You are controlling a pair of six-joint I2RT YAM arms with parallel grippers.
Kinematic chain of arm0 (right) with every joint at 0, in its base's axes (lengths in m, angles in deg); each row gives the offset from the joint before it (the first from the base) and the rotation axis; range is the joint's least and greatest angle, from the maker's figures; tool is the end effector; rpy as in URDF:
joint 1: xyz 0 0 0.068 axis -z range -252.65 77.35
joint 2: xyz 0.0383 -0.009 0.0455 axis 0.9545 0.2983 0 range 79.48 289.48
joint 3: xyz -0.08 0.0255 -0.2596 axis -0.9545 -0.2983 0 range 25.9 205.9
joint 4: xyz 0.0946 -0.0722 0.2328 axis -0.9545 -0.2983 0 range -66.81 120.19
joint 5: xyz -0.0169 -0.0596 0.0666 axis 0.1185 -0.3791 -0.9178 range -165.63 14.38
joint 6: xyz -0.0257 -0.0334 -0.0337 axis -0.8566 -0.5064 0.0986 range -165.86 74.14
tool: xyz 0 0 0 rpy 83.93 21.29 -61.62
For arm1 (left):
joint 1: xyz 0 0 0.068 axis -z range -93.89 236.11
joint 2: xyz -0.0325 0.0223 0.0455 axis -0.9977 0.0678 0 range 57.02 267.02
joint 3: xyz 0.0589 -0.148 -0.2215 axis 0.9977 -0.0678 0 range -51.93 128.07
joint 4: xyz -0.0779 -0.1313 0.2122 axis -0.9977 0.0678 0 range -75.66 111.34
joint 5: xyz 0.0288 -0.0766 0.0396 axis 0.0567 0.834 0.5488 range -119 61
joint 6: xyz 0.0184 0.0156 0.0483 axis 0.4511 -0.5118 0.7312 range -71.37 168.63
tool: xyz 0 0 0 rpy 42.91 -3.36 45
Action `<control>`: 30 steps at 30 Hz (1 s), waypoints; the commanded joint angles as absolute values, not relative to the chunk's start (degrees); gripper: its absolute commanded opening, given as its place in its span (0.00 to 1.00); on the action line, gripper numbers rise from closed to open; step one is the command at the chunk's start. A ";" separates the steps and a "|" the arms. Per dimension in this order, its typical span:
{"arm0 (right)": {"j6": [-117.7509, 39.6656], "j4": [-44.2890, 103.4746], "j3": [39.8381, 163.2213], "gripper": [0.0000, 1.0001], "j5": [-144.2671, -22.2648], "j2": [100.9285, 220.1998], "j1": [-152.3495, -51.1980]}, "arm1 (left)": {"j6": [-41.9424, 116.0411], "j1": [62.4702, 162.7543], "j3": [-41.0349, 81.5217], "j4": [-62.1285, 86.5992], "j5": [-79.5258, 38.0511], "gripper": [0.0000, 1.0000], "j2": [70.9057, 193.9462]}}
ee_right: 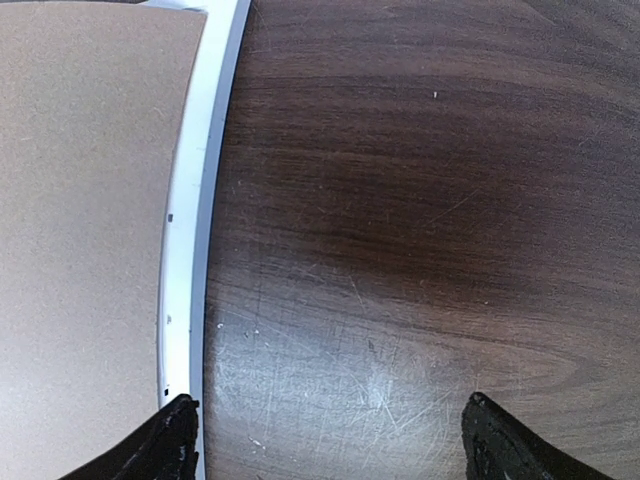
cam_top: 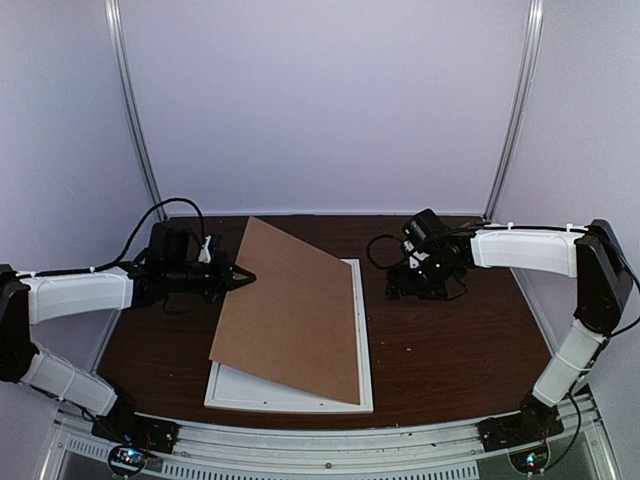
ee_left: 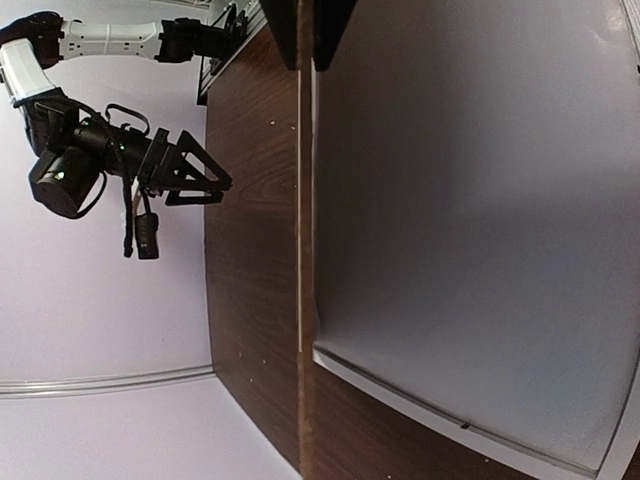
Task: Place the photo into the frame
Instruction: Place the backboard on the frame body.
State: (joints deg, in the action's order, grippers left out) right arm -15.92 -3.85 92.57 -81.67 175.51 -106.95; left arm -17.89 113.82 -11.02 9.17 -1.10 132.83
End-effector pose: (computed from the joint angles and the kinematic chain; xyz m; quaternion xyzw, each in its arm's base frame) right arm 0.2785 0.1945 0.2104 -0.0492 0.9706 0.1656 0.1674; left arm 0.2419 -0.1459 0.2262 -0.1648 0.8319 -0.4988 0.1788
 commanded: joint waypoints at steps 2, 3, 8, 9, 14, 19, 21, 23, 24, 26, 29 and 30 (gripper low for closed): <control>-16.13 -3.50 92.09 0.91 -81.22 175.71 -106.62 | -17.64 114.38 -11.23 5.85 -1.74 0.00 132.44; -16.09 -3.40 91.89 0.91 -81.25 175.65 -106.61 | -17.64 114.49 -11.15 5.76 -1.75 0.00 132.62; -15.93 -3.04 91.39 0.91 -81.30 175.58 -106.64 | -18.28 114.85 -11.22 4.16 -1.53 0.00 133.84; -15.91 -3.03 91.38 0.91 -81.33 175.63 -106.61 | -18.57 114.93 -11.37 3.53 -1.41 0.00 134.10; -15.93 -2.78 91.21 0.90 -81.48 175.89 -106.65 | -20.10 115.60 -12.02 0.29 -1.27 0.00 135.25; -15.93 -2.60 91.07 0.90 -81.90 176.07 -106.58 | -19.76 116.15 -12.49 0.38 -1.55 0.00 136.20; -15.89 -2.51 90.95 0.90 -81.97 176.09 -106.65 | -19.13 116.25 -12.74 1.71 -1.99 0.00 136.02; -15.83 -2.38 90.78 0.90 -82.06 176.13 -106.66 | -18.16 116.34 -12.99 3.26 -2.69 0.00 135.64; -15.85 -2.34 90.76 0.90 -82.16 176.16 -106.64 | -17.50 116.39 -12.92 4.51 -3.35 0.01 135.48; -15.81 -2.24 90.76 0.90 -82.26 176.17 -106.65 | -15.88 116.42 -12.53 7.36 -4.31 0.09 135.17; -15.82 -2.12 90.80 0.90 -82.56 176.31 -106.64 | -14.01 116.43 -12.15 10.71 -5.62 0.22 134.97; -15.82 -2.08 90.84 0.90 -82.61 176.38 -106.63 | -13.51 116.44 -11.99 11.60 -5.99 0.27 135.02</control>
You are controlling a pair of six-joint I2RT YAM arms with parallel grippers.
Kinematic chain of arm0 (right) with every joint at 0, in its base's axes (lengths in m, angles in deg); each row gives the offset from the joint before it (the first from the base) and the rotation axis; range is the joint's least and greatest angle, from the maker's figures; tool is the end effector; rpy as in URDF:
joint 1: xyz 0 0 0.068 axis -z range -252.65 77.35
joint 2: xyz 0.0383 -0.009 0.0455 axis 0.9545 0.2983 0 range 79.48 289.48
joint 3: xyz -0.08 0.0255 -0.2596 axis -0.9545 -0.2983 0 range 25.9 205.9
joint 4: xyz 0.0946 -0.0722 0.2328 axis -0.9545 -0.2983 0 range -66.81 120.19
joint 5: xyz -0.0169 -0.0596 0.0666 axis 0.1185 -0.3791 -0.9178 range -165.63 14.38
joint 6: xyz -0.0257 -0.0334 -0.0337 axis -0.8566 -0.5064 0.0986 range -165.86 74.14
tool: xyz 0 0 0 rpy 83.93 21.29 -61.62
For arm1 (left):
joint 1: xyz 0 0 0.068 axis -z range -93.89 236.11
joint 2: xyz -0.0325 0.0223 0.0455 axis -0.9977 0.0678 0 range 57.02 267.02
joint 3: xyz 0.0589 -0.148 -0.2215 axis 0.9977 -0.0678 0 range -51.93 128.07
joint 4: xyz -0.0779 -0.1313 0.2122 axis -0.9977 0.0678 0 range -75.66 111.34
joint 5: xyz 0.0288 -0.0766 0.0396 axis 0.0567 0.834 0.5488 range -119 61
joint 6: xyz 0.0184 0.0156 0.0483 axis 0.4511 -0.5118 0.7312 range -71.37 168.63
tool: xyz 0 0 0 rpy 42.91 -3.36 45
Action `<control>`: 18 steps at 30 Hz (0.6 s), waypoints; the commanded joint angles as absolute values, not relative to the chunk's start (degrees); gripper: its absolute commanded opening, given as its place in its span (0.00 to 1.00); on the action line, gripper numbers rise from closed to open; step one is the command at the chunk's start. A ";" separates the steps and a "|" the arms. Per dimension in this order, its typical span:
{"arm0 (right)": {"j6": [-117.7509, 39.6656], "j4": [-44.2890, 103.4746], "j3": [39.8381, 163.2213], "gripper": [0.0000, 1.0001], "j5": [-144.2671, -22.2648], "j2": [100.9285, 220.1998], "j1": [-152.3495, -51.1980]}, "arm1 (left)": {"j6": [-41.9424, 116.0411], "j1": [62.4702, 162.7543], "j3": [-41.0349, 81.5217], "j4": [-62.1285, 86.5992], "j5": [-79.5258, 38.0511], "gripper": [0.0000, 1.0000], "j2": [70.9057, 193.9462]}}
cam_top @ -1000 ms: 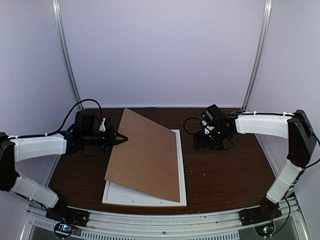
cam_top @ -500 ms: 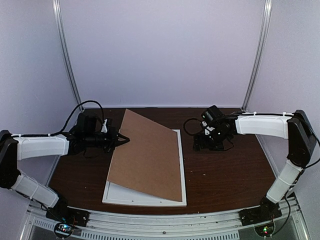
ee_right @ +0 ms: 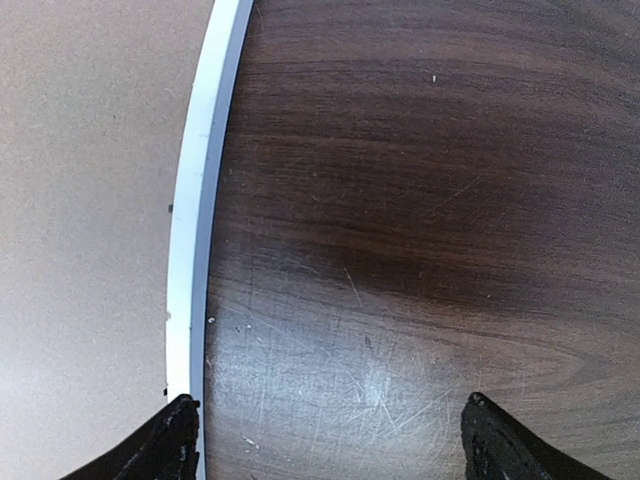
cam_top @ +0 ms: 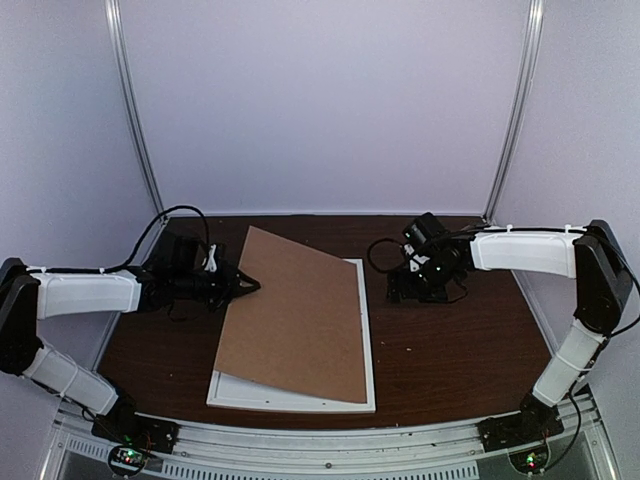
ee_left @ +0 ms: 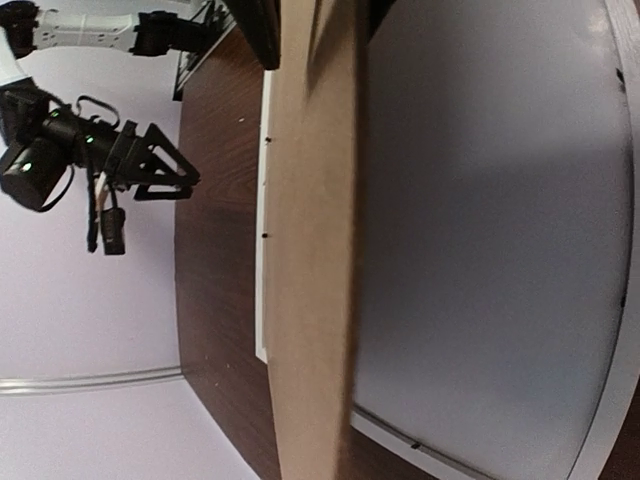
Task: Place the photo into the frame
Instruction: Place the backboard on the frame body.
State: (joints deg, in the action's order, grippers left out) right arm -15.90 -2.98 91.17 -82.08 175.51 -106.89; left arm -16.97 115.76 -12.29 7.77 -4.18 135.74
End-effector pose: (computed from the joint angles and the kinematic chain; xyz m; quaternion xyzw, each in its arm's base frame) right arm 0.2764 0.1930 0.2041 -0.0491 0.9715 0.1662 0.1617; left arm 0.2411 -0.1544 0.2074 -0.1660 0.8464 -0.4739 0.1774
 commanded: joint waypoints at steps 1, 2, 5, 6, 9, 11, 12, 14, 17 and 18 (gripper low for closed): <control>-15.86 -1.99 90.81 0.90 -82.71 176.49 -106.65 | -13.03 116.44 -11.94 12.30 -6.33 0.31 135.11; -15.77 -1.90 90.79 0.90 -82.82 176.53 -106.66 | -12.71 116.44 -11.87 12.70 -6.59 0.35 135.38; -15.62 -1.55 90.76 0.90 -83.28 176.92 -106.64 | -11.95 116.44 -11.74 13.62 -6.82 0.47 136.67; -15.55 -1.42 90.65 0.90 -83.40 177.03 -106.63 | -11.67 116.51 -11.56 14.00 -6.98 0.51 137.20; -15.46 -1.06 90.48 0.90 -83.79 177.26 -106.64 | -10.14 116.76 -10.73 16.22 -7.24 0.60 138.98; -15.50 -0.94 90.41 0.90 -83.89 177.39 -106.65 | -8.98 117.00 -9.94 17.39 -7.52 0.65 140.38; -15.45 -0.92 90.35 0.90 -83.95 177.51 -106.65 | -8.47 117.11 -9.59 17.70 -7.41 0.67 141.18; -15.38 -0.71 90.32 0.90 -84.15 177.64 -106.58 | -7.66 117.21 -8.99 17.77 -7.18 0.69 142.60; -15.37 -0.53 90.13 0.90 -84.28 177.74 -106.59 | -6.38 117.47 -7.87 19.04 -7.18 0.70 144.36; -15.42 -0.44 90.00 0.90 -84.31 177.77 -106.65 | -6.00 117.56 -7.46 19.61 -7.35 0.71 144.78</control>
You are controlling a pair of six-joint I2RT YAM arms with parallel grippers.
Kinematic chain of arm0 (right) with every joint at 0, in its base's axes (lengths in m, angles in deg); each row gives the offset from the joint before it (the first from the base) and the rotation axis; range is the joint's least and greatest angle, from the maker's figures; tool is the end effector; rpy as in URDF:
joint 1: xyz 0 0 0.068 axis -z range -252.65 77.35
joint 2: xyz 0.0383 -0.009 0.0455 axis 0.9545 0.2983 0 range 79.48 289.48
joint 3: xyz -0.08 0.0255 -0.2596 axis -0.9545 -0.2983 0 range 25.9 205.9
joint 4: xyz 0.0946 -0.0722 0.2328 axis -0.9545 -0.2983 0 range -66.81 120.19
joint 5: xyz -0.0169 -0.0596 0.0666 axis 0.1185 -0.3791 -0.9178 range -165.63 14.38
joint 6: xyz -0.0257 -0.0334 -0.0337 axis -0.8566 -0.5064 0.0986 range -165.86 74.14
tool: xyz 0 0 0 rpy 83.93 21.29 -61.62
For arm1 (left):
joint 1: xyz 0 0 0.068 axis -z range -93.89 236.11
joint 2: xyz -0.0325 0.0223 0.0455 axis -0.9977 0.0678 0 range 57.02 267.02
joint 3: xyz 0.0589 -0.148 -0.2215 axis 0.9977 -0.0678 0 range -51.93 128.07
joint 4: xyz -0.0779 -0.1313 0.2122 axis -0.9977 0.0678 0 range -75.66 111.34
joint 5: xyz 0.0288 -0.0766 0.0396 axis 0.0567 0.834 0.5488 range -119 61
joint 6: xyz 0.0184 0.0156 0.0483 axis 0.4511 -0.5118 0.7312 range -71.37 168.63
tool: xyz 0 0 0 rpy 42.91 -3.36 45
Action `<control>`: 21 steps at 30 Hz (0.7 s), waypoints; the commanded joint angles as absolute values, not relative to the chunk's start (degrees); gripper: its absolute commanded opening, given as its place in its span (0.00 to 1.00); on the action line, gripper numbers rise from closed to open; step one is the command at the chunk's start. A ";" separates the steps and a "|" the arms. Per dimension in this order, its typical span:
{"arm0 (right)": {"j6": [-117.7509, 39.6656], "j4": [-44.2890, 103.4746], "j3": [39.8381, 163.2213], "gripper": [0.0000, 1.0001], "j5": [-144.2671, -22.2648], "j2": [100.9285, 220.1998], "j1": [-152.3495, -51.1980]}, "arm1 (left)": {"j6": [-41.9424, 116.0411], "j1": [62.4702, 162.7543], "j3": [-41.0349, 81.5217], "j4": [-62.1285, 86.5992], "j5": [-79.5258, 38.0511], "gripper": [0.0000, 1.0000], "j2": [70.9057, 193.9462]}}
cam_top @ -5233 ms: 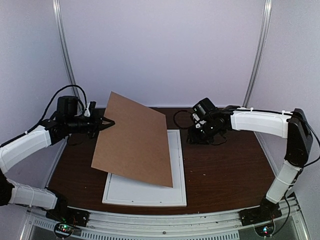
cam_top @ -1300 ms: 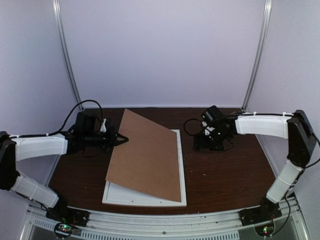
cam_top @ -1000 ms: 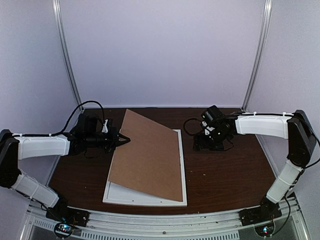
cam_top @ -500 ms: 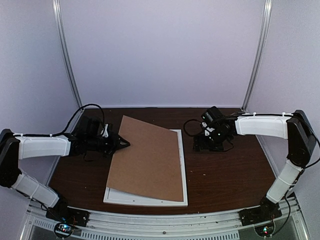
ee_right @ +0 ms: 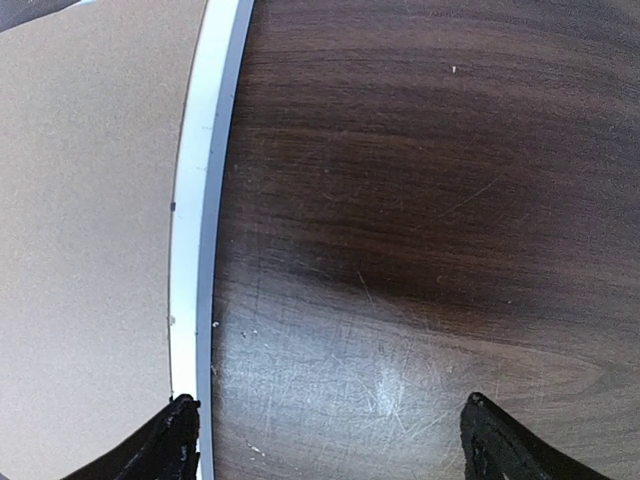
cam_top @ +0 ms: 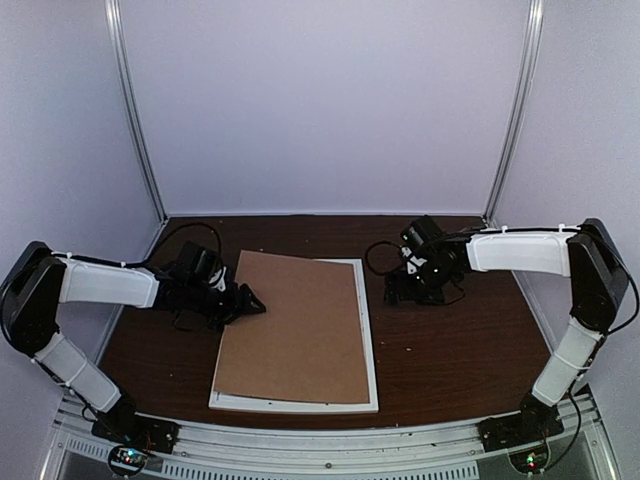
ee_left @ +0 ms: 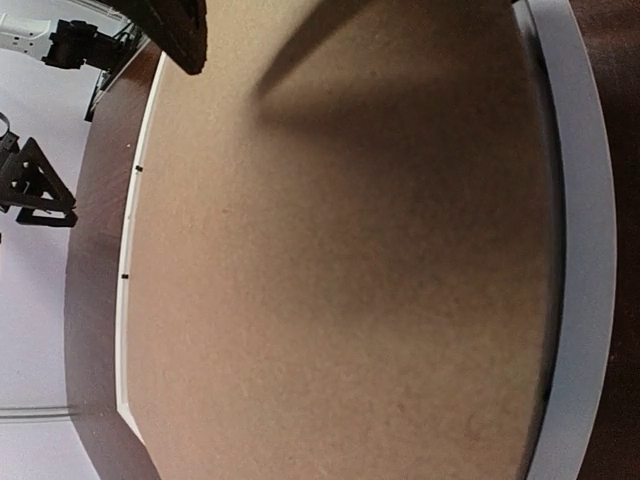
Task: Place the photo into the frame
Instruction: Place the backboard on the frame body.
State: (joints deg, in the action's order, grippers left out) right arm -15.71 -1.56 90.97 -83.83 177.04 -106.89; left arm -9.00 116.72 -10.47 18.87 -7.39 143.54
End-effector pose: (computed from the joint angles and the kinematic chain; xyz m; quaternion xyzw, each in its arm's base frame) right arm 0.2792 0.1962 0.1959 -0.0507 0.9711 0.1775 0.1511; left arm 0.2419 -0.1584 0.1644 -0.1525 0.9115 -0.3624 0.1211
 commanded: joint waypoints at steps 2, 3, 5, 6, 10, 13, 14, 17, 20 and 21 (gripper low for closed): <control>-15.39 -0.31 89.81 0.90 -84.33 177.89 -106.60 | -5.23 117.81 -6.63 20.65 -7.77 0.71 145.33; -15.32 -0.23 89.68 0.90 -84.44 177.99 -106.65 | -4.70 117.96 -6.00 21.25 -8.02 0.72 145.61; -15.28 -0.01 89.65 0.90 -84.69 178.22 -106.58 | -3.38 118.41 -4.56 22.90 -8.41 0.72 146.40; -15.26 0.16 89.58 0.90 -84.79 178.28 -106.65 | -2.52 118.52 -3.67 23.88 -8.45 0.73 147.00; -15.42 0.30 89.85 0.90 -85.08 178.94 -106.62 | -0.05 118.71 -0.18 27.50 -8.29 0.75 149.23; -15.49 0.31 89.97 0.89 -85.21 179.01 -106.61 | 0.26 118.87 1.23 29.09 -7.61 0.77 150.49; -15.49 0.28 89.97 0.89 -85.15 179.13 -106.65 | 0.39 119.00 1.76 29.74 -7.41 0.80 150.90; -15.47 0.38 89.97 0.89 -85.26 179.25 -106.61 | 1.55 119.24 3.28 32.38 -7.46 0.86 152.00; -15.51 0.55 90.03 0.89 -85.38 179.52 -106.63 | 2.73 119.34 4.18 34.35 -8.29 0.89 152.89; -15.53 0.58 90.05 0.89 -85.46 179.64 -106.65 | 3.41 119.34 4.68 35.39 -8.67 0.91 153.28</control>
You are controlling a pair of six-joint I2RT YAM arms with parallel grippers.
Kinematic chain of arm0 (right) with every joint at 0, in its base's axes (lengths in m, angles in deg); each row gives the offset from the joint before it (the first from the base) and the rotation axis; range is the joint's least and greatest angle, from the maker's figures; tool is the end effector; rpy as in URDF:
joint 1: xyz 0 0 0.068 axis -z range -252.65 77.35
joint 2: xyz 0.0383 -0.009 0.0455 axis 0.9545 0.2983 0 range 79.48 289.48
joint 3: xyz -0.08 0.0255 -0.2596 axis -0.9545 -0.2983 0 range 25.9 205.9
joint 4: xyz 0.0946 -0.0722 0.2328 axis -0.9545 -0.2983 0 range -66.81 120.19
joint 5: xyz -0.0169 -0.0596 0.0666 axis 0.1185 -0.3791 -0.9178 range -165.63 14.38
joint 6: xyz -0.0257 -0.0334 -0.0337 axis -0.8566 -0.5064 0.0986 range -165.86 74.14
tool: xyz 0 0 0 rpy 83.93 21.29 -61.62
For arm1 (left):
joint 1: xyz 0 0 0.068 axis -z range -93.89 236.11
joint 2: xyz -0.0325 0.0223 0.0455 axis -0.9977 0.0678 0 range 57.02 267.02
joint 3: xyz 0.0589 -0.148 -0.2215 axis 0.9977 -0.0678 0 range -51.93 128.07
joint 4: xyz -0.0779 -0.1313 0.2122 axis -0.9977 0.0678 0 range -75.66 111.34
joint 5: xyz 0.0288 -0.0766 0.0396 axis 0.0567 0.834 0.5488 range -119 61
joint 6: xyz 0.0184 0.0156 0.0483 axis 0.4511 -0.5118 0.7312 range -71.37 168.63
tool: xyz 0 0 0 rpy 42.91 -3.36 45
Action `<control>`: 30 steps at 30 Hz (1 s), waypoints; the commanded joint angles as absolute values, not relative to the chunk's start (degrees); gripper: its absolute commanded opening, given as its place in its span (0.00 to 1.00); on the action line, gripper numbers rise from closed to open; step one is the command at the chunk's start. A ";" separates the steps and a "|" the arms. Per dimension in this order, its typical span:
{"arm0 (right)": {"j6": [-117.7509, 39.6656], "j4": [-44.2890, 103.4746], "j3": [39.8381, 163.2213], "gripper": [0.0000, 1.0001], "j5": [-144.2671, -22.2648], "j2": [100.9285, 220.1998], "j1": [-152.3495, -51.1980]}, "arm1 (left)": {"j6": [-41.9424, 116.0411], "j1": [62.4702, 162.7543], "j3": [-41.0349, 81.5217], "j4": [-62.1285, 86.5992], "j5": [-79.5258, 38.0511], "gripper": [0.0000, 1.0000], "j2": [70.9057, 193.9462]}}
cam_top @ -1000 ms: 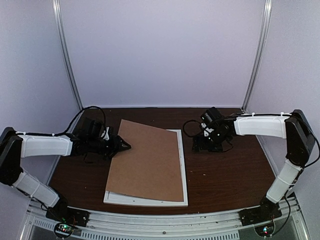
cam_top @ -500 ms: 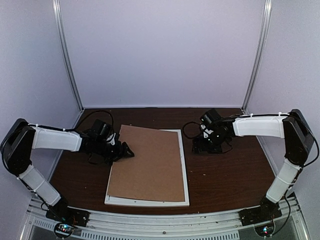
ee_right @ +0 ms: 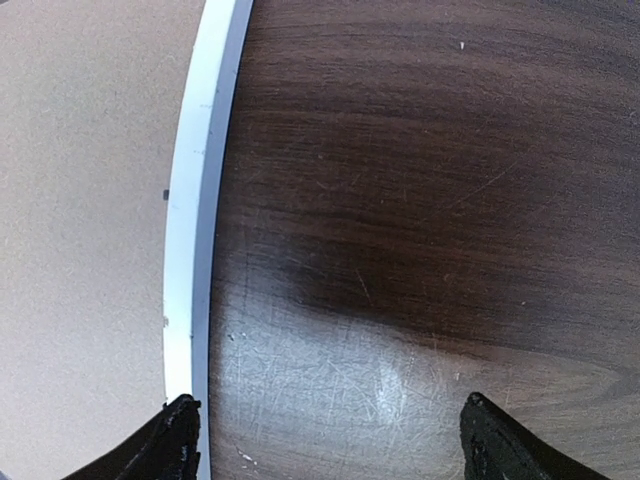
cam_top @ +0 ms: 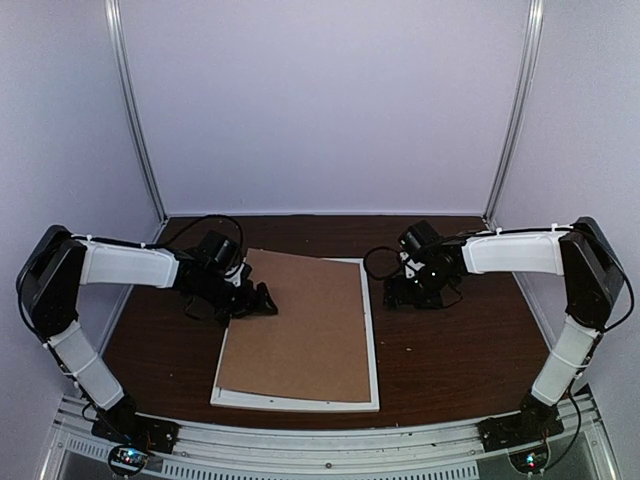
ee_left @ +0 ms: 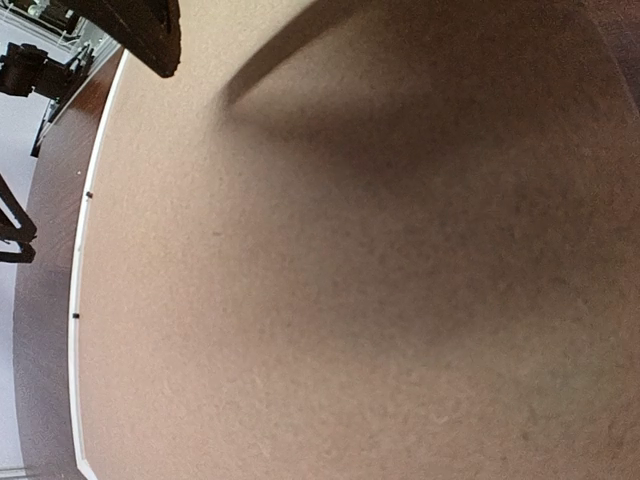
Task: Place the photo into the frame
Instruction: Place the backboard on the frame body.
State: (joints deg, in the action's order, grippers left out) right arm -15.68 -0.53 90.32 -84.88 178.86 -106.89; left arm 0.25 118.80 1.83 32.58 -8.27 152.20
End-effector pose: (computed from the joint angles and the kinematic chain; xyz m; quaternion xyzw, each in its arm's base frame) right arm 0.2805 0.1978 0.1834 -0.0516 0.9731 0.1787 0.1357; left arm 0.2636 -0.1842 0.1667 -0.0830 0.9470 -0.2992 0.0828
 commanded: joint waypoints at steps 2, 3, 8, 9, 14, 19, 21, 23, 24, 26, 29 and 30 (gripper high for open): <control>-15.45 0.82 90.06 0.89 -85.67 179.75 -106.64 | 4.83 119.34 5.46 37.07 -9.62 0.94 153.90; -15.45 0.81 90.11 0.89 -85.66 179.89 -106.60 | 5.29 119.34 5.69 37.75 -10.22 0.95 154.03; -15.58 1.06 90.01 0.89 -85.69 180.14 -106.61 | 7.23 119.42 6.81 40.85 -12.91 0.98 154.14; -15.56 1.16 89.97 0.89 -85.74 180.23 -106.63 | 7.42 119.42 6.93 41.12 -13.27 0.98 154.14; -15.42 1.62 89.75 0.89 -85.91 180.61 -106.62 | 7.96 119.46 7.20 42.31 -14.31 0.98 154.15; -15.52 1.63 89.64 0.89 -85.91 180.61 -106.61 | 8.73 119.51 7.76 43.98 -16.16 0.98 153.68; -15.56 1.62 89.68 0.89 -85.87 180.64 -106.66 | 9.26 119.51 8.19 44.76 -17.02 0.98 153.36; -15.58 1.56 89.62 0.89 -85.82 180.55 -106.63 | 9.71 119.51 8.63 45.44 -18.03 0.98 153.03; -15.54 1.54 89.62 0.89 -85.75 180.47 -106.66 | 9.94 119.51 8.89 45.84 -18.51 0.98 152.88; -15.57 1.44 89.62 0.89 -85.75 180.35 -106.61 | 10.64 119.51 9.38 46.61 -19.54 0.98 152.38; -15.58 1.45 89.38 0.89 -85.60 180.16 -106.64 | 11.36 119.51 9.72 47.41 -21.34 0.98 151.68; -15.55 1.39 89.30 0.89 -85.63 180.12 -106.66 | 11.75 119.51 9.88 47.85 -21.99 0.98 151.48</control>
